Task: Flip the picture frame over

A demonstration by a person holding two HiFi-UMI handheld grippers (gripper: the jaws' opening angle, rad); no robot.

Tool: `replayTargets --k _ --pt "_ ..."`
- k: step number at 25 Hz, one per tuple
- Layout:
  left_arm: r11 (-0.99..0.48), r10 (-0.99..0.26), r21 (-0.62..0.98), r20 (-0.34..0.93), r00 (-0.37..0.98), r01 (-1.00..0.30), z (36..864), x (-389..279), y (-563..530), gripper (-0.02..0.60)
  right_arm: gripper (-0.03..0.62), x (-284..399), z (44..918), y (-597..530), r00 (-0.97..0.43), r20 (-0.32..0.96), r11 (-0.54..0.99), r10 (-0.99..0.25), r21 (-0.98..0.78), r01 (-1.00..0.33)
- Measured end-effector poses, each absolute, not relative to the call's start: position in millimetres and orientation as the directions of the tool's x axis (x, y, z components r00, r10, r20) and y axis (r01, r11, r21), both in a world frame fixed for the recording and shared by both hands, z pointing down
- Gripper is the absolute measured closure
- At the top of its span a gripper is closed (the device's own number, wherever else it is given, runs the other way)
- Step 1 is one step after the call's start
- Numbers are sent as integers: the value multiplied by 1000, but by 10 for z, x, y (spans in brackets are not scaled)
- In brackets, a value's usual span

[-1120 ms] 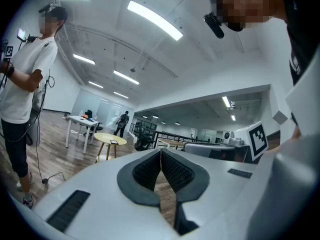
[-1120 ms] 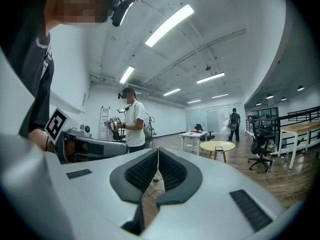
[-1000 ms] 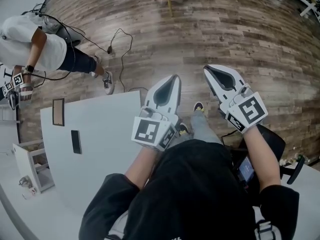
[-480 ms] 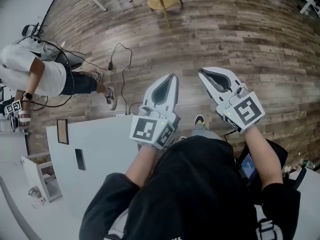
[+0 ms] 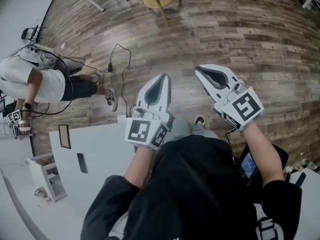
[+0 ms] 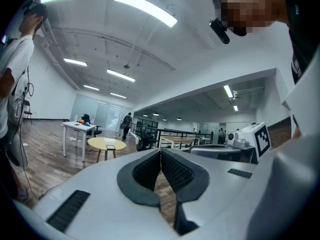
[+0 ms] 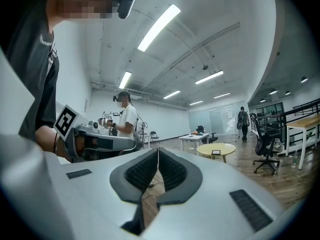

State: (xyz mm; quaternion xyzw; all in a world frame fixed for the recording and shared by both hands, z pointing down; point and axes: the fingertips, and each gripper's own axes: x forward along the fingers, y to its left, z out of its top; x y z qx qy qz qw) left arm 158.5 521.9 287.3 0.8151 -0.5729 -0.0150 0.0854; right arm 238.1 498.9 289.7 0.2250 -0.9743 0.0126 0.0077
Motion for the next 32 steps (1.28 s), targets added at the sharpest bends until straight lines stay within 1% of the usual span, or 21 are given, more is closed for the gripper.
replayTargets --k 6,15,23,32 --pt "-327 -936 159 80 342 -932 2911 1532 5119 558 574 2249 2891 4896 -906 15 906 -423 -17 -423" --pt "-341 -926 196 96 364 -919 3067 1272 4606 558 574 1895 3050 4411 -903 69 905 -424 -2 -425" --pt "-349 -921 222 96 377 -910 3137 711 3790 558 574 1311 3096 3565 -899 94 902 -427 -22 -431" --pt "-338 -930 250 62 363 -907 3057 9 3213 558 574 517 3011 3033 -915 120 922 -386 31 -385"
